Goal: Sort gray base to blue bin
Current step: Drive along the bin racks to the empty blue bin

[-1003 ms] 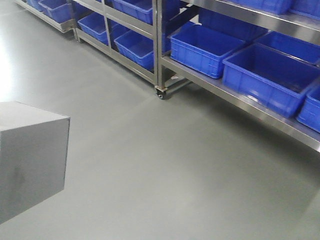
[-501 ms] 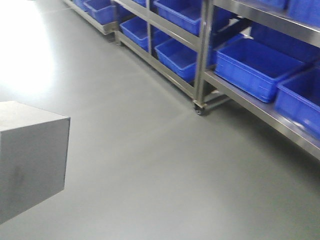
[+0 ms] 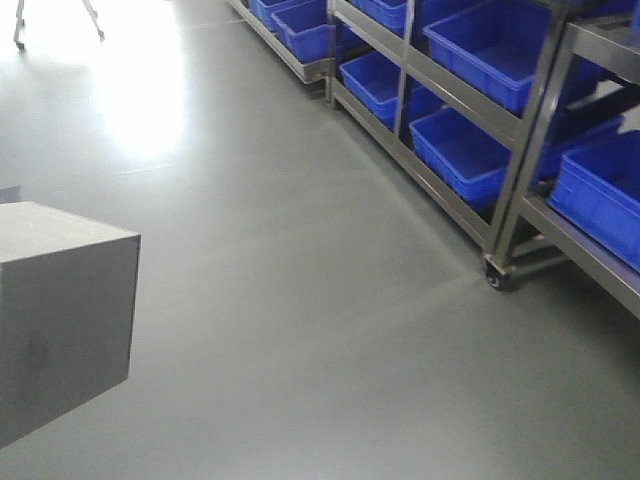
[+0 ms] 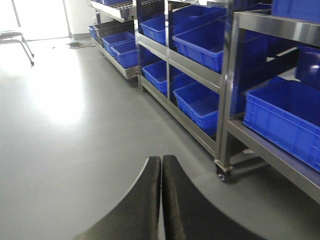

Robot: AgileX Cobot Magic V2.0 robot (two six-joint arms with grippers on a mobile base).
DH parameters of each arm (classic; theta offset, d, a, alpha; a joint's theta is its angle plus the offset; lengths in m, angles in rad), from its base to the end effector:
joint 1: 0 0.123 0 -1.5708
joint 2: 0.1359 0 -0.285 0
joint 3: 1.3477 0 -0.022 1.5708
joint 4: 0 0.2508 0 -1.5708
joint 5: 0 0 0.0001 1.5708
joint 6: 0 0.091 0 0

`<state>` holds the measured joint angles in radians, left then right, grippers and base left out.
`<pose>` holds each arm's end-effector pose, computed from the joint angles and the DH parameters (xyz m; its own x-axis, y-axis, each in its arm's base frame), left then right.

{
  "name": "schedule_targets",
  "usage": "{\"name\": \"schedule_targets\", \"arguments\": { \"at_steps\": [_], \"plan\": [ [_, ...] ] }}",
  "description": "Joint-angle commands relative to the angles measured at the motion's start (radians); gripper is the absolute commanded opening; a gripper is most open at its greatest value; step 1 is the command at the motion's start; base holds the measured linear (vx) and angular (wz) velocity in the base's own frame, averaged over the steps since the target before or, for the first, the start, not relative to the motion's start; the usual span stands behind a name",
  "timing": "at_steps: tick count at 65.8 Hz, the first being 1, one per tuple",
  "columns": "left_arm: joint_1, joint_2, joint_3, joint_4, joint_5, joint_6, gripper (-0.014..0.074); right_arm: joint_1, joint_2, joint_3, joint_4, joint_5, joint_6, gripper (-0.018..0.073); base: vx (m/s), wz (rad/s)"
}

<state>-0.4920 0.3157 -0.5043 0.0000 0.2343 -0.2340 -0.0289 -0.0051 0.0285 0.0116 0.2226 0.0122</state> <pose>0.0615 -0.0330 0.3405 -0.0740 -0.2234 -0.9719 0.4680 0.8528 -0.2317 0.0561 -0.0014 0.1836 -0.1574 0.0281 -0.9871 0.0301 0.9993 0.0236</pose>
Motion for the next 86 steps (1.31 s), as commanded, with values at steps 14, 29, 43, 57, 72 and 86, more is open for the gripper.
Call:
{"name": "schedule_targets", "arguments": {
  "at_steps": [14,29,43,57,72,86],
  "plan": [
    [-0.002,0.008,-0.031,0.000,-0.107,-0.007,-0.0006,-0.003,0.018,0.001,-0.005,-0.073,-0.012,-0.0005,0.44,0.19],
    [-0.002,0.008,-0.031,0.000,-0.107,-0.007,-0.0006,-0.003,0.018,0.001,-0.005,-0.073,-0.012,-0.0005,0.43,0.08],
    [-0.002,0.008,-0.031,0.000,-0.107,-0.007,-0.0006,-0.003,0.018,0.001,-0.005,-0.073,-0.012,-0.0005,0.43,0.09],
    [-0.002,0.008,-0.031,0.000,-0.107,-0.007,-0.0006,-0.003,0.018,0.001,-0.005,-0.073,-0.012,-0.0005,0.43,0.15],
    [-0.002,0.008,-0.031,0.000,-0.107,-0.007,-0.0006,-0.003,0.018,0.001,-0.005,-0.073,-0.012,-0.0005,0.44,0.22],
    [-0.002,0.008,-0.031,0.000,-0.107,-0.007,-0.0006,-0.003,0.018,0.001,-0.005,-0.073,-0.012,-0.0005,0.44,0.22]
  ]
}}
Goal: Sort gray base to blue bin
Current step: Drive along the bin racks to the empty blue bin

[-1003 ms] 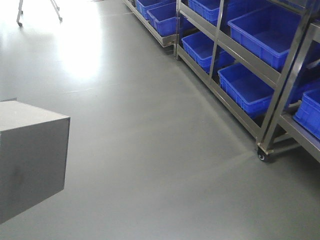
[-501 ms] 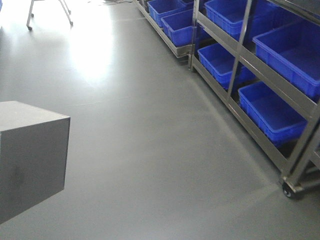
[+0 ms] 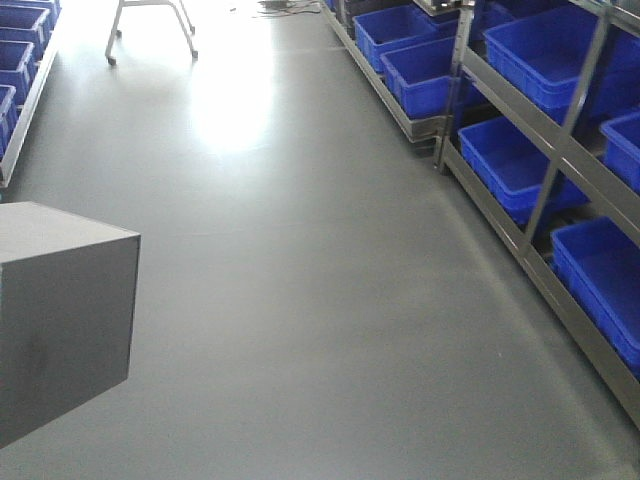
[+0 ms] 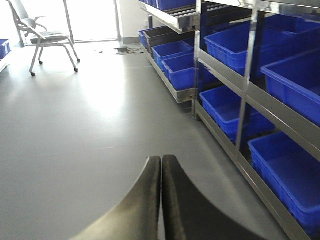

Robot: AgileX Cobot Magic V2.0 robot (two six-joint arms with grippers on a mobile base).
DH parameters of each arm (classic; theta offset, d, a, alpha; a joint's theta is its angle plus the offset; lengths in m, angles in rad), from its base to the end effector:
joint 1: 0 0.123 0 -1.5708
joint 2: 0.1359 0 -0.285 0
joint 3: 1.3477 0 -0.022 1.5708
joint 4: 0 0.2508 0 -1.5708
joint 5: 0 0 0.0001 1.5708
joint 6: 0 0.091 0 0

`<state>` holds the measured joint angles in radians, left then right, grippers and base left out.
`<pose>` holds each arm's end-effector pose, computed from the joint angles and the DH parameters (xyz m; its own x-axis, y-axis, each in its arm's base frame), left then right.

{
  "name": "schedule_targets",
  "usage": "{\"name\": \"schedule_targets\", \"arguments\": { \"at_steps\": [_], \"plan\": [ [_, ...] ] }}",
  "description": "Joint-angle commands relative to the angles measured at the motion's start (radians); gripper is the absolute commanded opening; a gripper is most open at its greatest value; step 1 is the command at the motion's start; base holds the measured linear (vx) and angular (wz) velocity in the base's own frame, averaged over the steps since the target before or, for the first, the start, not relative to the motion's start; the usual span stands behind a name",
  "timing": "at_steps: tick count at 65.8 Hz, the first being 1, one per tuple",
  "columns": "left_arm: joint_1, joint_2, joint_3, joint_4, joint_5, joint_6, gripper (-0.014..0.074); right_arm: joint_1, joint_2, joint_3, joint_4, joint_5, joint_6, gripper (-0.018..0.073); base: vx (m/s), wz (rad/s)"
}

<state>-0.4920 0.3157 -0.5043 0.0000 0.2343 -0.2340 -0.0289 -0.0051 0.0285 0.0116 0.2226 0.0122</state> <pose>0.0615 -0.0330 0.3405 -0.0740 -0.2234 -0.9719 0.4680 0.8528 -0.2317 0.0561 -0.0014 0.1836 -0.1574 0.0281 -0.9871 0.0301 0.9993 0.0236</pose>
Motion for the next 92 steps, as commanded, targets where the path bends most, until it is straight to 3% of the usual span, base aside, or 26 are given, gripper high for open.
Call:
{"name": "schedule_targets", "arguments": {
  "at_steps": [1,92],
  "plan": [
    [-0.002,0.008,-0.031,0.000,-0.107,-0.007,-0.0006,-0.003,0.018,0.001,-0.005,-0.073,-0.012,-0.0005,0.44,0.21],
    [-0.002,0.008,-0.031,0.000,-0.107,-0.007,-0.0006,-0.003,0.018,0.001,-0.005,-0.073,-0.012,-0.0005,0.42,0.16]
  ]
}}
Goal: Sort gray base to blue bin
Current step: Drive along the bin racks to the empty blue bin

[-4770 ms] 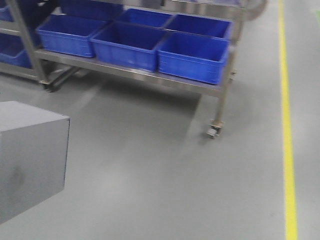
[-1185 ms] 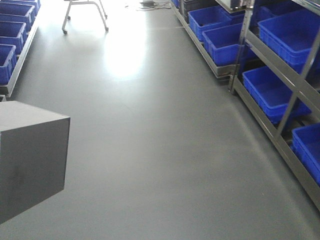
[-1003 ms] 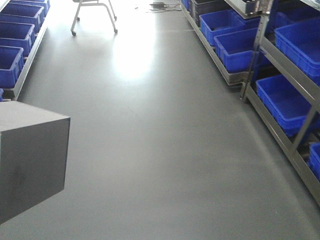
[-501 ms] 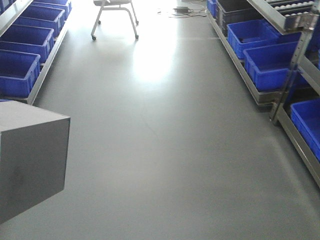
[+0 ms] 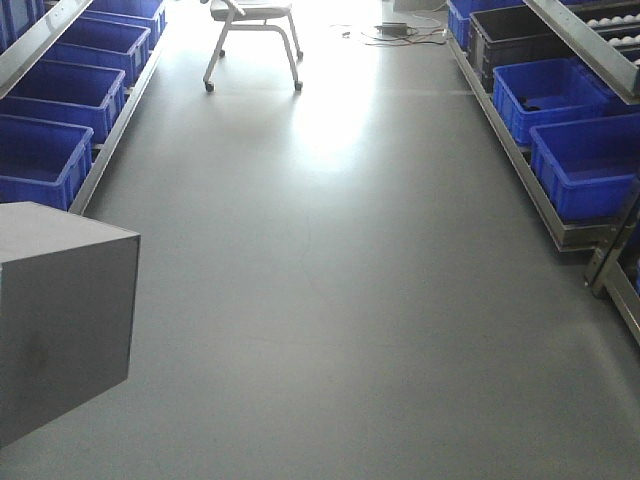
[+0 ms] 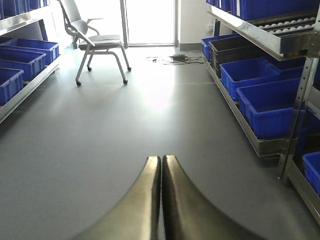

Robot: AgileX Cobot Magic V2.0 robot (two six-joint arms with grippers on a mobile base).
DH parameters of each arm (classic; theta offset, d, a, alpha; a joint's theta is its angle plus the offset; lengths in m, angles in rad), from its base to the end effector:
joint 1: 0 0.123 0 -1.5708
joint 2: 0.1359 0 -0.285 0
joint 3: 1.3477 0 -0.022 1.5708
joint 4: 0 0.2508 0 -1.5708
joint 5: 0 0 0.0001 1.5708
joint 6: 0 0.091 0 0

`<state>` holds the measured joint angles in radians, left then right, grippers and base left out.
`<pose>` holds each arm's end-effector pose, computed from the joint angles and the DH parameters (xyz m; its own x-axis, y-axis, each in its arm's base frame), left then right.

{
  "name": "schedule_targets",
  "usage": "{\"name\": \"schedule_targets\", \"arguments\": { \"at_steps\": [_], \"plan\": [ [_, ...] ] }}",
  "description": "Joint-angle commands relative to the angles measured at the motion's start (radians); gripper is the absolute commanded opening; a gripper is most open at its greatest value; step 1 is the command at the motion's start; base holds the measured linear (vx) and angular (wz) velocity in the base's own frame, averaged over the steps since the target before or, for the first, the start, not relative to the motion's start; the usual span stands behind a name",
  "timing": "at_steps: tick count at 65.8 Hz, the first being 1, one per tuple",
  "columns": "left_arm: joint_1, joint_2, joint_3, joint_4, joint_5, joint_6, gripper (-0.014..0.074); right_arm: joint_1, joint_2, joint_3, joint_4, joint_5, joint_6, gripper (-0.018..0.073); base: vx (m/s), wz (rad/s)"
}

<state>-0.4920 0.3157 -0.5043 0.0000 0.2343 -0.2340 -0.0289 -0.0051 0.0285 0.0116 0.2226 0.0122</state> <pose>0.0615 -0.0330 0.3405 -0.0740 -0.2234 -0.9719 0.4680 0.8528 -0.2317 0.0561 -0.0014 0.1836 -0.1574 0.0281 -0.9871 0.0301 0.9993 0.0236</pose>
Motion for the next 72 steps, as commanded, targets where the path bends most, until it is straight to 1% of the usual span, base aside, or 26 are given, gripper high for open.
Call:
{"name": "schedule_targets", "arguments": {
  "at_steps": [1,42,72],
  "plan": [
    [-0.002,0.008,-0.031,0.000,-0.107,-0.007,-0.0006,-0.003,0.018,0.001,-0.005,-0.073,-0.012,-0.0005,0.38,0.04],
    [-0.002,0.008,-0.031,0.000,-0.107,-0.007,-0.0006,-0.003,0.018,0.001,-0.005,-0.073,-0.012,-0.0005,0.36,0.08],
    [-0.002,0.008,-0.031,0.000,-0.107,-0.007,-0.0006,-0.003,0.018,0.001,-0.005,-0.073,-0.012,-0.0005,0.27,0.28]
  ]
}}
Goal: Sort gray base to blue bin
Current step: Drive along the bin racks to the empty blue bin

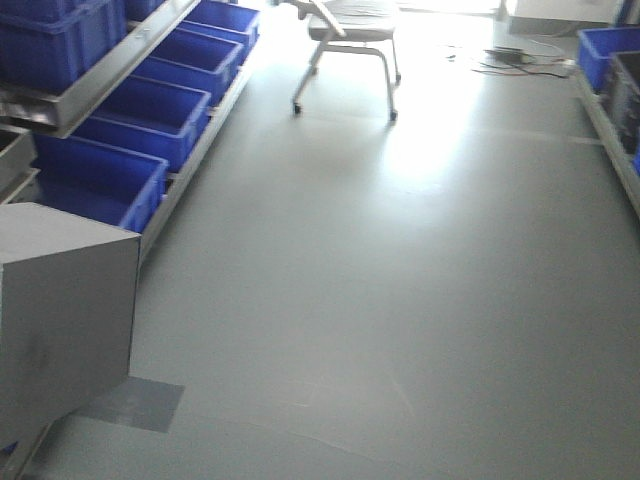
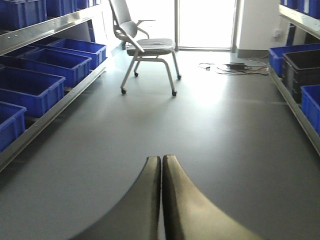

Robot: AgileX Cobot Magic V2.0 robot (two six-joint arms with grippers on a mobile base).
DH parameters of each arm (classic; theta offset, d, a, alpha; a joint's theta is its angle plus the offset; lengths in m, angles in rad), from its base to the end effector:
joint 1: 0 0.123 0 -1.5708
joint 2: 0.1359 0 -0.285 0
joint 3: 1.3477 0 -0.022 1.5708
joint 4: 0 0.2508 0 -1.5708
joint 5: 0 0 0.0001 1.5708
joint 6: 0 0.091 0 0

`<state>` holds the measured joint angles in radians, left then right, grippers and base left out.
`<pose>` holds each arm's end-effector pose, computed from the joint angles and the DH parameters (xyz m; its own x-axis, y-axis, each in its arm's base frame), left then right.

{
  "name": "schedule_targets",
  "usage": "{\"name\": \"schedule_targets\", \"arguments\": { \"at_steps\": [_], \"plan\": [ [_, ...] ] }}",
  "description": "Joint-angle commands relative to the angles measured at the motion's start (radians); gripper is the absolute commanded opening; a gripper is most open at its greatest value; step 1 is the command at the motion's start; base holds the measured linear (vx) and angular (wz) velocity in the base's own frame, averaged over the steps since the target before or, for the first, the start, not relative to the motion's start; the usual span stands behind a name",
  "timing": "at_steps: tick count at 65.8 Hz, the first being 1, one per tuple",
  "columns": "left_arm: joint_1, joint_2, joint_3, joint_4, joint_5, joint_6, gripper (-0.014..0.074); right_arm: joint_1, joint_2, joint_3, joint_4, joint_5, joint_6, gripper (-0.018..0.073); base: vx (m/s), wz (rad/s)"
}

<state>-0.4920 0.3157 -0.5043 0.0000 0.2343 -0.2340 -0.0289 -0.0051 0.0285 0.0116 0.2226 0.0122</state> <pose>0.0615 -0.0330 0.3405 -0.0740 -0.2234 -0.9719 0.4680 0.8528 -0.2317 0.0561 -0.0014 0.1836 -0.1574 0.0281 -0.9871 0.0301 0.9993 0.0236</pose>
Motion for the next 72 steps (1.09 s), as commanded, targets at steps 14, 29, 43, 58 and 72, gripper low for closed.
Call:
{"name": "schedule_targets", "arguments": {
  "at_steps": [14,29,43,58,72],
  "plan": [
    [-0.002,0.008,-0.031,0.000,-0.107,-0.007,-0.0006,-0.003,0.018,0.001,-0.005,-0.073,-0.012,-0.0005,0.20,0.57],
    [-0.002,0.008,-0.031,0.000,-0.107,-0.007,-0.0006,-0.003,0.018,0.001,-0.005,-0.073,-0.012,-0.0005,0.17,0.73],
    [-0.002,0.008,-0.031,0.000,-0.107,-0.007,-0.0006,-0.003,0.018,0.001,-0.005,-0.073,-0.012,-0.0005,0.16,0.76],
    [-0.002,0.008,-0.031,0.000,-0.107,-0.007,-0.0006,-0.003,0.018,0.001,-0.005,-0.073,-0.012,-0.0005,0.15,0.73],
    [-0.002,0.008,-0.031,0.000,-0.107,-0.007,-0.0006,-0.003,0.018,0.001,-0.005,-0.073,-0.012,-0.0005,0.16,0.71]
  ]
}}
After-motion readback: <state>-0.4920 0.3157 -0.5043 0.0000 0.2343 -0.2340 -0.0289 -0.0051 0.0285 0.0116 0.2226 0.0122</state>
